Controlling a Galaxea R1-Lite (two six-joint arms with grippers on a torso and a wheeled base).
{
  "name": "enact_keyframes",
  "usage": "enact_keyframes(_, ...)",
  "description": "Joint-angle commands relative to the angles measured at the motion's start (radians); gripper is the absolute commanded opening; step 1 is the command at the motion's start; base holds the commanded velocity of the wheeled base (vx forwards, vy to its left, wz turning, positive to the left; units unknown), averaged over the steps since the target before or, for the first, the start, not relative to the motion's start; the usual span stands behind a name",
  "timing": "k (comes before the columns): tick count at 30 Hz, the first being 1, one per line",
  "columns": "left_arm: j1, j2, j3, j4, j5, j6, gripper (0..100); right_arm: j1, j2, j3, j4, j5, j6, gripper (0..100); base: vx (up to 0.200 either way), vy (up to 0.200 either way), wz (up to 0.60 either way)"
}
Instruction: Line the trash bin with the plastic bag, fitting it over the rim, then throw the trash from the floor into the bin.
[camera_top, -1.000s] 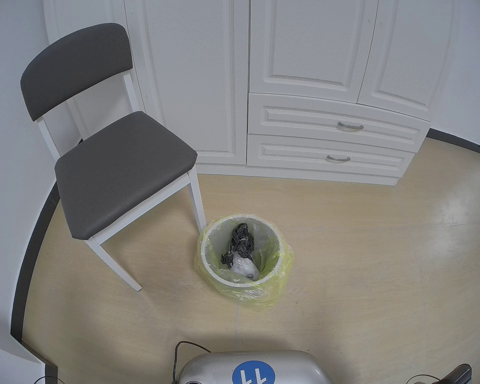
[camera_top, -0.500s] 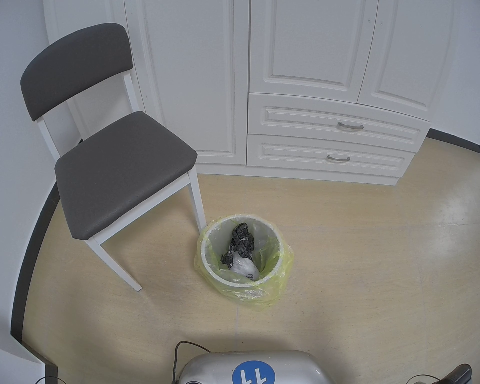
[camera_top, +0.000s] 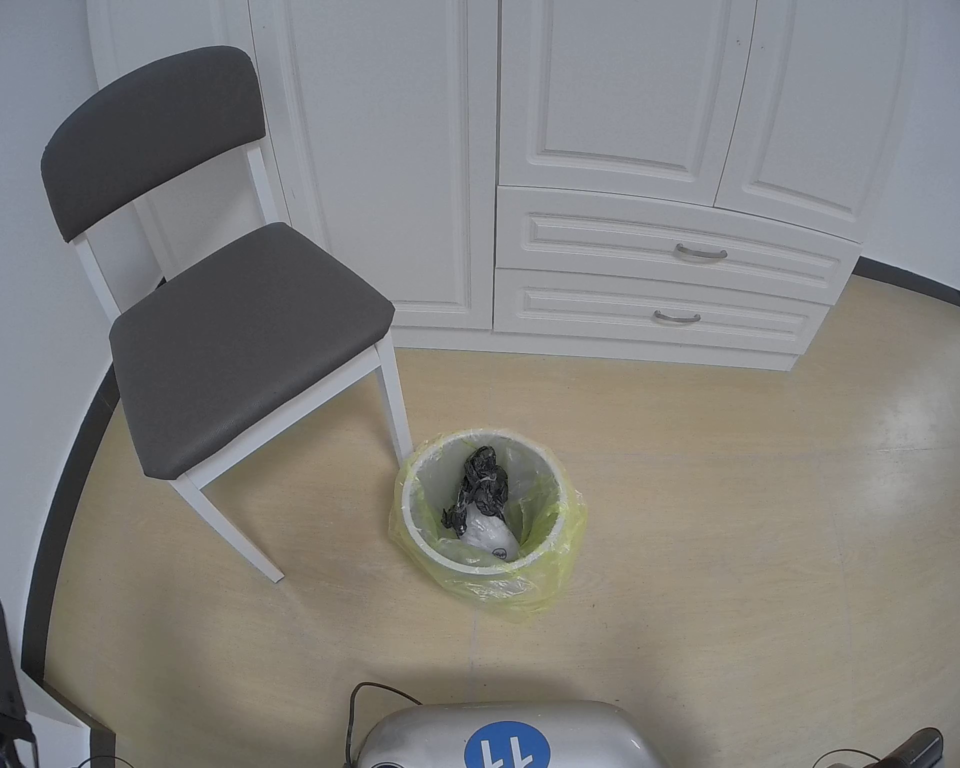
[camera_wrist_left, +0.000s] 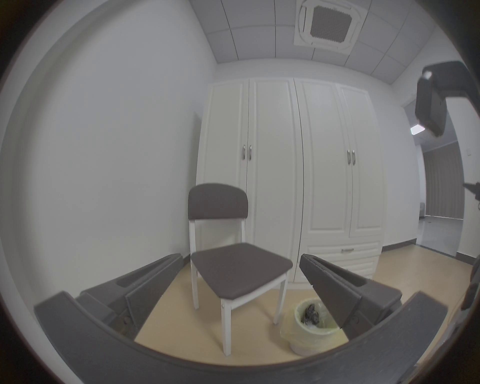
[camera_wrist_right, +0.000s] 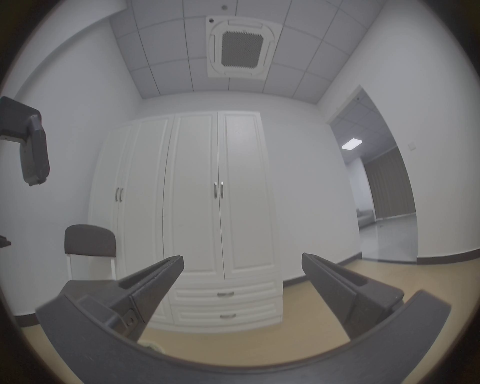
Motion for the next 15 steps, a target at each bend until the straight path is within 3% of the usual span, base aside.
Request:
enact_keyframes(1,0.000,-0.013,0.107,0.040,0.003,-0.006,100,0.000,-0.012,0.161,-0.233,0.007,-0.123,100,0.000,0.000,0.00)
enact_keyframes(6,0.000,-0.013,0.107,0.163,0.004,-0.006,100,0.000,-0.012,0.238,-0.352,0.009,-0.209,100,0.000,0.000,0.00)
enact_keyframes(9,0.000,-0.013,0.107,0.243,0.006,-0.009,100,0.000,-0.012,0.244,-0.351,0.007,-0.207,100,0.000,0.000,0.00)
enact_keyframes(15,0.000,-0.013,0.107,0.244,0.004,-0.017,100,0.001,-0.012,0.264,-0.332,0.005,-0.201,100,0.000,0.000,0.00)
